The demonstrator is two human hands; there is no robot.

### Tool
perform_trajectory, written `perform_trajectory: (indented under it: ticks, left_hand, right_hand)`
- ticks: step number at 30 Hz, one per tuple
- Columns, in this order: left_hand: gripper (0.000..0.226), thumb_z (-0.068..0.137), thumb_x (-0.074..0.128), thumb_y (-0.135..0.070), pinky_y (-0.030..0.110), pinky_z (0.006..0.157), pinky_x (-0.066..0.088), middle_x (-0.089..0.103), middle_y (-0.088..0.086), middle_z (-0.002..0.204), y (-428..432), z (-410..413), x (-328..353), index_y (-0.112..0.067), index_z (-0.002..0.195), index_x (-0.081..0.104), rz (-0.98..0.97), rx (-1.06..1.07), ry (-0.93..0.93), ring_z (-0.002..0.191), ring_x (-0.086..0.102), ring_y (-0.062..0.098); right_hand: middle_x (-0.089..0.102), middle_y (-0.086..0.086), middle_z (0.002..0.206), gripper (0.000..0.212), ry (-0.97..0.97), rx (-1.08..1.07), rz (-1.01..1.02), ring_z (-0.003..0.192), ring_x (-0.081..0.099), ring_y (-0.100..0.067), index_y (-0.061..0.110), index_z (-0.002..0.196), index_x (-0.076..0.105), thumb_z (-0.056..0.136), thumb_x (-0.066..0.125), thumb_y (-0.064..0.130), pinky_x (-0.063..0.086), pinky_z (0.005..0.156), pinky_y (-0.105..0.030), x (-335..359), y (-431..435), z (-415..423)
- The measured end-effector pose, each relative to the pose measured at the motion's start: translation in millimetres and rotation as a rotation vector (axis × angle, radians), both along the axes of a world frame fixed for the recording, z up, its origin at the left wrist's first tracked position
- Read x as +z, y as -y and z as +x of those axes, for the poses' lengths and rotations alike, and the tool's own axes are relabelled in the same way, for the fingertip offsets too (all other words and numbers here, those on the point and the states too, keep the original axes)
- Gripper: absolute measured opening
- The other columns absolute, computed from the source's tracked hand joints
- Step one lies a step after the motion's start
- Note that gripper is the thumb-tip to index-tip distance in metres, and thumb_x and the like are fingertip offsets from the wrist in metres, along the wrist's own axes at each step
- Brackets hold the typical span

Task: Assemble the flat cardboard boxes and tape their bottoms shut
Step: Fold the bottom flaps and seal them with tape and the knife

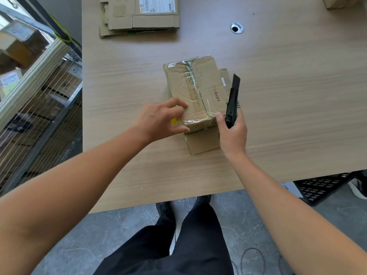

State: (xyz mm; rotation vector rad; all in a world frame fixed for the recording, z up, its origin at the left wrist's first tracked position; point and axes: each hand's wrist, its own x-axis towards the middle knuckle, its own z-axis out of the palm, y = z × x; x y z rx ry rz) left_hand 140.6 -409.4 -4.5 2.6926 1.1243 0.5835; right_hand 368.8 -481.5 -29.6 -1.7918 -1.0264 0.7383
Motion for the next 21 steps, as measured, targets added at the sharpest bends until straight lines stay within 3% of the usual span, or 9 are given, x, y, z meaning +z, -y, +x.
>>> perform_trajectory:
  ticks: [3, 6, 9, 12, 14, 17, 19, 21]
  left_hand:
    - [0.045, 0.077, 0.081, -0.051, 0.033, 0.047, 0.047, 0.067, -0.008, 0.121, 6.1, 5.3, -3.3, -0.011, 0.076, 0.061, -0.025, 0.075, 0.044, 0.058, 0.059, 0.024]
    - [0.043, 0.079, 0.080, -0.047, 0.034, 0.049, 0.047, 0.065, -0.007, 0.128, 9.9, 12.0, -2.8, -0.010, 0.079, 0.058, -0.079, 0.124, 0.027, 0.063, 0.061, 0.027]
    - [0.047, 0.079, 0.076, -0.056, 0.034, 0.053, 0.049, 0.061, -0.008, 0.137, 9.0, 15.7, 10.6, -0.012, 0.082, 0.061, -0.121, 0.149, -0.065, 0.071, 0.067, 0.028]
    - [0.039, 0.093, 0.057, -0.057, 0.036, 0.065, 0.050, 0.051, -0.011, 0.148, 20.5, 1.5, 24.7, -0.018, 0.091, 0.064, -0.186, 0.227, -0.090, 0.082, 0.069, 0.030]
    - [0.026, 0.098, 0.051, -0.043, 0.036, 0.071, 0.047, 0.050, -0.011, 0.147, 36.7, -17.3, 27.0, -0.020, 0.096, 0.062, -0.221, 0.301, -0.044, 0.088, 0.068, 0.033]
    - [0.013, 0.100, 0.056, -0.029, 0.041, 0.073, 0.049, 0.053, -0.009, 0.139, 65.7, -44.7, 22.3, -0.018, 0.102, 0.060, -0.275, 0.493, -0.046, 0.085, 0.065, 0.035]
    - [0.013, 0.100, 0.058, -0.024, 0.046, 0.066, 0.050, 0.057, 0.002, 0.127, 81.5, -64.2, 14.4, -0.012, 0.102, 0.062, -0.255, 0.604, -0.113, 0.072, 0.061, 0.038]
    - [0.010, 0.097, 0.063, -0.016, 0.046, 0.056, 0.048, 0.061, 0.013, 0.117, 94.1, -85.4, 5.7, -0.006, 0.098, 0.065, -0.227, 0.649, -0.202, 0.061, 0.057, 0.038]
  right_hand:
    - [0.063, 0.027, 0.090, 0.035, 0.009, 0.008, 0.014, 0.084, 0.060, 0.003, 0.021, 0.121, 0.059, 0.094, 0.067, 0.042, 0.041, 0.072, -0.005, -5.0, 0.5, 1.6]
    - [0.064, 0.021, 0.097, 0.044, 0.018, 0.011, -0.013, 0.091, 0.060, 0.003, 0.018, 0.130, 0.058, 0.095, 0.065, 0.044, 0.044, 0.077, -0.008, -5.1, -4.9, 2.7]
    - [0.065, 0.004, 0.118, 0.049, 0.036, 0.090, -0.068, 0.107, 0.060, -0.007, 0.014, 0.136, 0.054, 0.097, 0.065, 0.041, 0.050, 0.095, -0.028, 5.8, -11.0, 11.9]
    - [0.044, -0.010, 0.152, 0.056, 0.102, 0.134, -0.099, 0.143, 0.038, -0.023, 0.008, 0.144, 0.043, 0.099, 0.064, 0.034, 0.033, 0.119, -0.043, 23.3, -9.3, 19.3]
    - [0.037, -0.015, 0.155, 0.054, 0.151, 0.126, -0.058, 0.147, 0.031, -0.029, 0.004, 0.140, 0.043, 0.099, 0.063, 0.032, 0.028, 0.121, -0.051, 38.6, -2.8, 16.4]
    - [0.045, -0.011, 0.146, 0.046, 0.304, 0.277, 0.041, 0.140, 0.038, -0.027, 0.007, 0.135, 0.048, 0.099, 0.057, 0.033, 0.028, 0.118, -0.045, 58.1, 12.3, -0.8]
    - [0.056, -0.007, 0.114, 0.032, 0.323, 0.448, 0.102, 0.109, 0.050, -0.022, 0.010, 0.112, 0.054, 0.096, 0.048, 0.036, 0.041, 0.097, -0.043, 64.9, 22.8, -25.1]
    - [0.050, -0.002, 0.088, 0.023, 0.240, 0.656, 0.014, 0.081, 0.046, -0.018, 0.015, 0.097, 0.048, 0.096, 0.043, 0.037, 0.040, 0.072, -0.039, 65.3, 31.2, -58.4]
